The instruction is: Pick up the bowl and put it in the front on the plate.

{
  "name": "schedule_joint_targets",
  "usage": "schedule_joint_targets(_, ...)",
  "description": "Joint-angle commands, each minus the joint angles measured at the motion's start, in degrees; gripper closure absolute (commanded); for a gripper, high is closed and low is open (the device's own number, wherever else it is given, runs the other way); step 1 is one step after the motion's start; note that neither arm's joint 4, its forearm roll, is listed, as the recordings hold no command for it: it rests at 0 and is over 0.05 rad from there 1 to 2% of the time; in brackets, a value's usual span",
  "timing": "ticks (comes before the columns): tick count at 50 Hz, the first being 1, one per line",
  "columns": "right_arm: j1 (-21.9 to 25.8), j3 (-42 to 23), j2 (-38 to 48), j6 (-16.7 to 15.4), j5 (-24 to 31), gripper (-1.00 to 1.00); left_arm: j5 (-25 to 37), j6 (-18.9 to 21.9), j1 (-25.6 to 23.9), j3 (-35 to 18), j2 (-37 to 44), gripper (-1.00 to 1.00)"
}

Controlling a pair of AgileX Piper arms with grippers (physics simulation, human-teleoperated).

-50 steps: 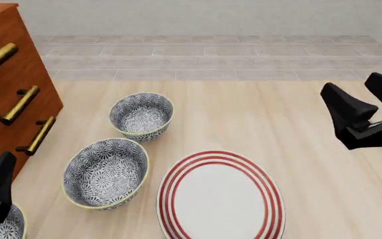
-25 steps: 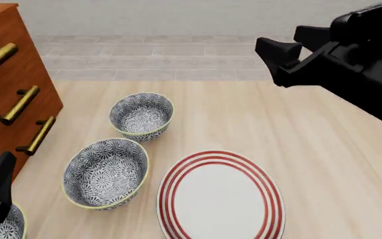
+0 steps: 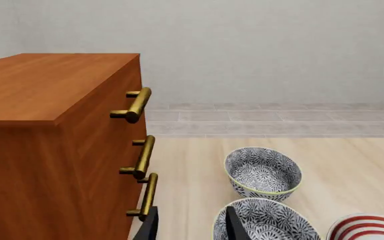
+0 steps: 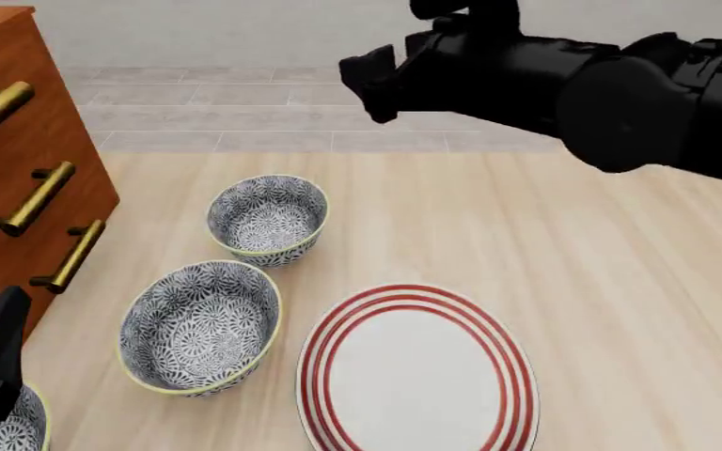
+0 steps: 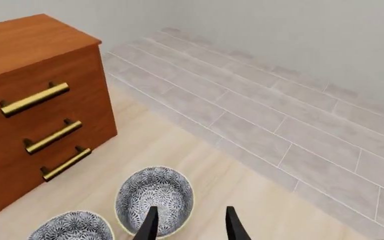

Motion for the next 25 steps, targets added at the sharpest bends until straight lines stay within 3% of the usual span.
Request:
schedule_joint_targets(1,1.7,-9.3,7.4,2.6,4.3,-1.00,0.0,0.0,0.0,0.0,0.0,-1.00)
schedule_joint_targets(5,1.5,-11.8,9.7,2.5,5.4,-1.00,0.0,0.0,0.0,0.0,0.0,-1.00)
schedule_joint_targets(6,-0.2,-16.2,14.4,3.0,6.2,-1.00,0.0,0.0,0.0,0.0,0.0,-1.00)
schedule_joint_targets(8,-0.5,-18.2,16.3,3.2,6.7,-1.00,0.0,0.0,0.0,0.0,0.0,-1.00)
schedule_joint_targets(25,-1.4,-26.1,29.4,4.5,6.5,-1.00,0.0,0.0,0.0,0.0,0.0,-1.00)
